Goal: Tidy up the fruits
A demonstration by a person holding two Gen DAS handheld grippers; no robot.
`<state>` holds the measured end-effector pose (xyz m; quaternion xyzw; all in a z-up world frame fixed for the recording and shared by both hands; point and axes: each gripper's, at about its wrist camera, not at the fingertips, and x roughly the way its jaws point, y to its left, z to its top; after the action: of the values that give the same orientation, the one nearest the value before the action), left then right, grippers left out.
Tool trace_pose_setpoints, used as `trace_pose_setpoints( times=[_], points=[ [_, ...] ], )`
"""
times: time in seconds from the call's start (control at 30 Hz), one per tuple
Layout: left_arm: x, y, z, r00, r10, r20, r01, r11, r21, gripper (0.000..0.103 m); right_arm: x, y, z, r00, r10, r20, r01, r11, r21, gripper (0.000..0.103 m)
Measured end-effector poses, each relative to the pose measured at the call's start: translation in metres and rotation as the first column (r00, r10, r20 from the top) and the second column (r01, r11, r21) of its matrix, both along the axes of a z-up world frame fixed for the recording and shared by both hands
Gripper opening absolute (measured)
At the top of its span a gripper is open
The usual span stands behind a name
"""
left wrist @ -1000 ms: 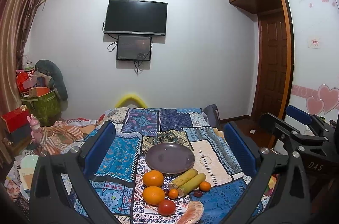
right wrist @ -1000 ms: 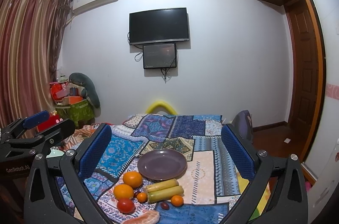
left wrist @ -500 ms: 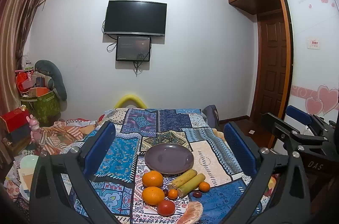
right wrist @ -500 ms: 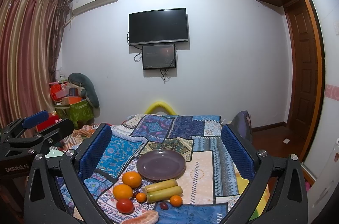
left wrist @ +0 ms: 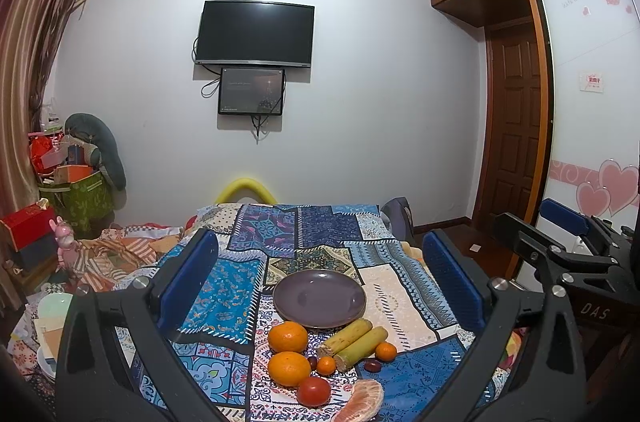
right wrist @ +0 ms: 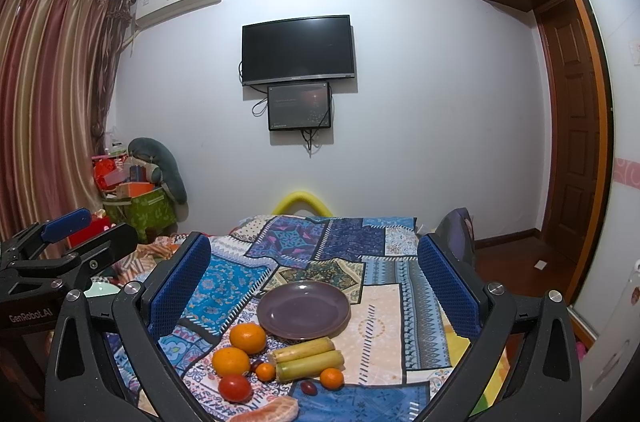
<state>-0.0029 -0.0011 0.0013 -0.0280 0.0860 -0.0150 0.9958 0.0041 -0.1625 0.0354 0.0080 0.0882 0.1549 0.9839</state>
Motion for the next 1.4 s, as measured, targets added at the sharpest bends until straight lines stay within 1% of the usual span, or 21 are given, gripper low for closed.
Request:
trace_pose_setpoints(
  times=[0.33,0.63,0.73,0.77,0.8,0.9,0.93,0.97,1.03,1.17,1.3,1.4],
  points=[
    [0.001,0.001,-0.002,1.000,-0.001,-0.007,0.001,1.000,-0.001,0.103,0.002,-0.001,-0.002,1.000,0.002,-0.005,-0.002,1.000,0.000,0.103],
    [0.012,0.007,-0.008,0.999,0.008,-0.034,-0.008,1.000,-0.003,0.103,0.013,-0.007,-0.013,0.998,0.031,-0.048,-0.030,0.999,0.014,0.103],
    [0.021,0.013,-0.014,0.998,0.010,-0.058,-0.011,1.000,-0.011,0.103,0.021,-0.009,-0.022,0.997,0.031,-0.077,-0.030,1.000,0.006,0.099],
    [0.024,0.015,-0.015,0.998,0.014,-0.066,-0.015,1.000,-0.012,0.103,0.025,-0.009,-0.026,0.995,0.027,-0.092,-0.027,1.000,-0.002,0.094],
    [0.029,0.017,-0.018,0.997,0.020,-0.077,-0.021,1.000,-0.011,0.103,0.028,-0.010,-0.029,0.994,0.026,-0.103,-0.027,1.000,-0.007,0.089],
    [0.042,0.023,-0.025,0.993,0.034,-0.112,-0.033,0.999,0.005,0.100,0.040,-0.013,-0.041,0.988,0.026,-0.150,-0.029,0.999,-0.023,0.083],
    [0.046,0.024,-0.027,0.992,0.040,-0.123,-0.039,0.999,0.011,0.096,0.045,-0.014,-0.046,0.985,0.026,-0.171,-0.031,0.999,-0.028,0.081],
    [0.053,0.027,-0.031,0.989,0.047,-0.144,-0.045,0.999,0.017,0.092,0.051,-0.014,-0.053,0.980,0.026,-0.197,-0.034,0.999,-0.037,0.078],
    [0.061,0.030,-0.039,0.983,0.051,-0.178,-0.049,0.999,0.020,0.087,0.057,-0.016,-0.061,0.972,0.022,-0.234,-0.034,0.998,-0.048,0.074],
    [0.084,0.041,-0.058,0.965,0.052,-0.258,-0.050,0.999,0.015,0.083,0.072,-0.019,-0.080,0.950,0.018,-0.310,-0.040,0.997,-0.065,0.067],
    [0.103,0.049,-0.075,0.943,0.052,-0.327,-0.050,0.999,0.014,0.079,0.084,-0.019,-0.098,0.927,0.001,-0.375,-0.044,0.994,-0.105,0.066],
    [0.121,0.052,-0.090,0.920,0.041,-0.389,-0.034,0.999,0.025,0.077,0.093,-0.015,-0.109,0.907,0.006,-0.422,-0.066,0.989,-0.130,0.066]
  ],
)
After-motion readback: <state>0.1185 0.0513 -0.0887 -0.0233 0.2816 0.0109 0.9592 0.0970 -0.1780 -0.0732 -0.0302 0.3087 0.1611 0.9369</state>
